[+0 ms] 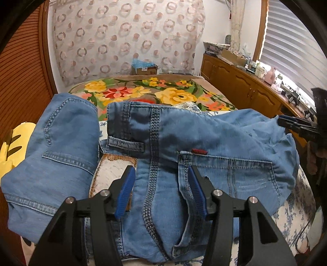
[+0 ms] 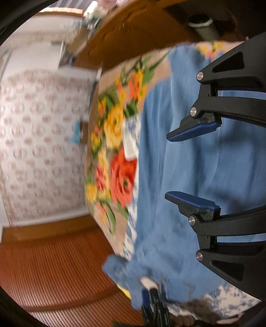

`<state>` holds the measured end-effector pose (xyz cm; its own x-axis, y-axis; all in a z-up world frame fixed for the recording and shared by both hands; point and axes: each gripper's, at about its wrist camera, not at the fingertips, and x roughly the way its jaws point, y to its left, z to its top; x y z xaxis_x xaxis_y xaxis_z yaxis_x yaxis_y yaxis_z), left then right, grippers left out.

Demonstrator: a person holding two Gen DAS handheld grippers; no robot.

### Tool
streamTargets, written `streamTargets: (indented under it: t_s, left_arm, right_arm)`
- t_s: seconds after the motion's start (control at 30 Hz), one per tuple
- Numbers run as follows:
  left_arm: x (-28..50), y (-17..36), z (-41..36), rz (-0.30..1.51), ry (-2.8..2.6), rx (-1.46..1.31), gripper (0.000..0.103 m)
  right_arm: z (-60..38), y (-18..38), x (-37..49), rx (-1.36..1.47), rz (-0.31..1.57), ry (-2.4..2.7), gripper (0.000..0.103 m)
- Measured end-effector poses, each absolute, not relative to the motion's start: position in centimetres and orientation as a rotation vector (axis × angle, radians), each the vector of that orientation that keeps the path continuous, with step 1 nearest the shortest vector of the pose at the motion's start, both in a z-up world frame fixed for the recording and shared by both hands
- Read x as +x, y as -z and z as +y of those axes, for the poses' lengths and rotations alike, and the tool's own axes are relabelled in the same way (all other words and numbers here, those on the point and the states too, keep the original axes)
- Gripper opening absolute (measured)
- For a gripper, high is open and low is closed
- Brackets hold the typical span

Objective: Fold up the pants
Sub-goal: 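Open both tools and release the jeans onto the bed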

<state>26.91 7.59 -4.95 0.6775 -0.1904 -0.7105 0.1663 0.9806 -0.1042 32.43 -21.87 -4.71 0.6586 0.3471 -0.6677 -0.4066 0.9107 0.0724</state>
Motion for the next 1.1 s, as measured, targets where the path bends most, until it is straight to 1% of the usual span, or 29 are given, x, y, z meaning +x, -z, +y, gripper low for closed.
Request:
streamTargets:
  t_s: [0.2,0.37,0.47,0.5,0.6,0.63,0.83,0.97,1.1]
  left_arm:
    - [26.2,5.3,8.0,0.808,0.198,-0.013,0.052]
    - [25.2,5.6,8.9,0.808,0.185,-0.011,0.053]
    - [24.7,5.8,9.8,0.809,0.168,-0.017,0.053]
    - [24.6,5.8,9.9,0.810,0.162,-0.020,0.053]
    - [24.1,6.1,10.8,0.815,0.141,-0.033,0.053]
    - [24.0,6.2,11.4,0.816,0.137,-0.038,0.053]
    - [22.9,6.4,12.9,0.807,0.097,-0.063,0.053]
    - [22.5,6.7,13.7,0.811,0.079,-0.070,0.053]
    - [22.3,7.0,13.7,0.813,0.075,-0.073,0.053]
  right_arm:
    - [-15.5,6.3,32.8,-0.120,0.780,-0.569,0.051]
    - [-12.6,7.5,32.9,-0.147,0.824,-0.641,0.051]
    - [-11.6,8.6,33.3,-0.183,0.873,-0.654,0.039]
    - [-11.5,8.9,33.4,-0.192,0.882,-0.652,0.033]
    - [-11.7,9.1,33.6,-0.204,0.902,-0.662,0.010]
    - [-11.7,9.0,33.5,-0.210,0.895,-0.661,0.008]
    - [-12.3,4.9,34.0,-0.232,0.771,-0.616,0.006]
    - [-11.0,1.9,35.3,-0.304,0.682,-0.564,0.006]
    - [-9.5,0.9,36.7,-0.372,0.612,-0.488,0.006]
